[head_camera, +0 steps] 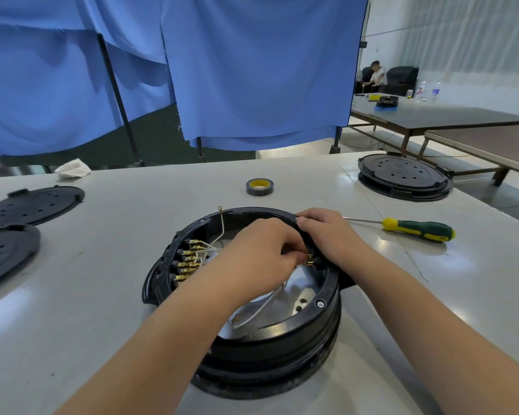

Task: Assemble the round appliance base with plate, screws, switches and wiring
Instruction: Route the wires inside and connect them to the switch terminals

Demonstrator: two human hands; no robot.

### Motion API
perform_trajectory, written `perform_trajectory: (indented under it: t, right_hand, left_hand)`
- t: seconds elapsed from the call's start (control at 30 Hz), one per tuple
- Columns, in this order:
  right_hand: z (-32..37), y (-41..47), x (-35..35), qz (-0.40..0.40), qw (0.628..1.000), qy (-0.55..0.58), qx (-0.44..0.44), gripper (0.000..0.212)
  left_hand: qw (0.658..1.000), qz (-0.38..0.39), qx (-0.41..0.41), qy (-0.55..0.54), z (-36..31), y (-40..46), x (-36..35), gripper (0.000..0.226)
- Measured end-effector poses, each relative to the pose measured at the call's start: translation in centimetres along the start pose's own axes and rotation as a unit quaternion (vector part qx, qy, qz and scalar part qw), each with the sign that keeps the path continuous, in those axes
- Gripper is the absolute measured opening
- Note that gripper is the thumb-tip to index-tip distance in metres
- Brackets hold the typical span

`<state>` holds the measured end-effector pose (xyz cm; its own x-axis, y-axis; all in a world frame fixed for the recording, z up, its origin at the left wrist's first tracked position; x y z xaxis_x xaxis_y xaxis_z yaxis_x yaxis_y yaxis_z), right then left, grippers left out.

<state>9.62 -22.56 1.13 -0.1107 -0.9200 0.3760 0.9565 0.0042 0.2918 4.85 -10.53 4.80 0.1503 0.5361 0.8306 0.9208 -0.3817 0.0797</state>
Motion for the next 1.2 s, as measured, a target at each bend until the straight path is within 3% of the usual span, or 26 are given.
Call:
perform_trajectory:
  t: [0.57,0.67,0.73,0.83,0.9,1.0,1.13,1.2]
  right_hand:
    - [-0.1,0.3,-0.4,0.015,1.000,-0.026,-0.003,0.018]
    - [-0.1,0.3,0.1,0.017,0.999,-0.029,-0.010,0.034]
    - [-0.4,0.3,0.8,0.009,0.999,0.009,-0.031,0.043]
    - [-1.3,0.5,2.7,-0.048,0.995,0.076,-0.049,0.035]
    - [-2.5,0.5,4.3,-0.088,0.996,0.009,-0.034,0.021]
    - [-3.9,0.3,5.1,-0.075,0.987,-0.142,-0.017,0.015]
    - [-4.5,0.5,4.2,-0.021,0.985,-0.173,-0.010,0.011]
    - [-4.6,0.6,3.8,-0.007,0.986,-0.166,-0.008,0.008]
  left_hand:
    - [0.999,-0.022,-0.010,0.049,-0.2,0.2,0.0,0.017]
    - [0.999,-0.012,-0.002,0.034,0.2,0.2,-0.3,0.014]
    - [0.999,-0.010,-0.001,0.033,0.5,0.1,-0.2,0.015]
    - [1.000,-0.006,0.013,0.018,1.1,0.1,0.5,0.022]
    - [0.999,-0.032,0.020,-0.004,1.6,0.2,1.5,0.023]
    - [0.994,-0.099,0.019,0.033,2.6,0.6,3.2,0.025]
    - [0.974,-0.094,0.102,0.179,5.8,1.1,4.1,0.045]
    - [0.973,-0.070,0.129,0.177,7.3,1.3,4.3,0.045]
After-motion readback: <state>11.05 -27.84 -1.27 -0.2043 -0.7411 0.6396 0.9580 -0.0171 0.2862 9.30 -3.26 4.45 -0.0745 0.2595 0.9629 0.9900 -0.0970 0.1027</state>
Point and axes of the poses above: each hand's wrist, its own y-axis towards the middle knuckle, its own x-axis out of the back of the hand, z = x × y, the point moved 6 cm from there along y, towards the middle knuckle, and after that the axes turned 10 degrees about x, right-handed, at the moved point
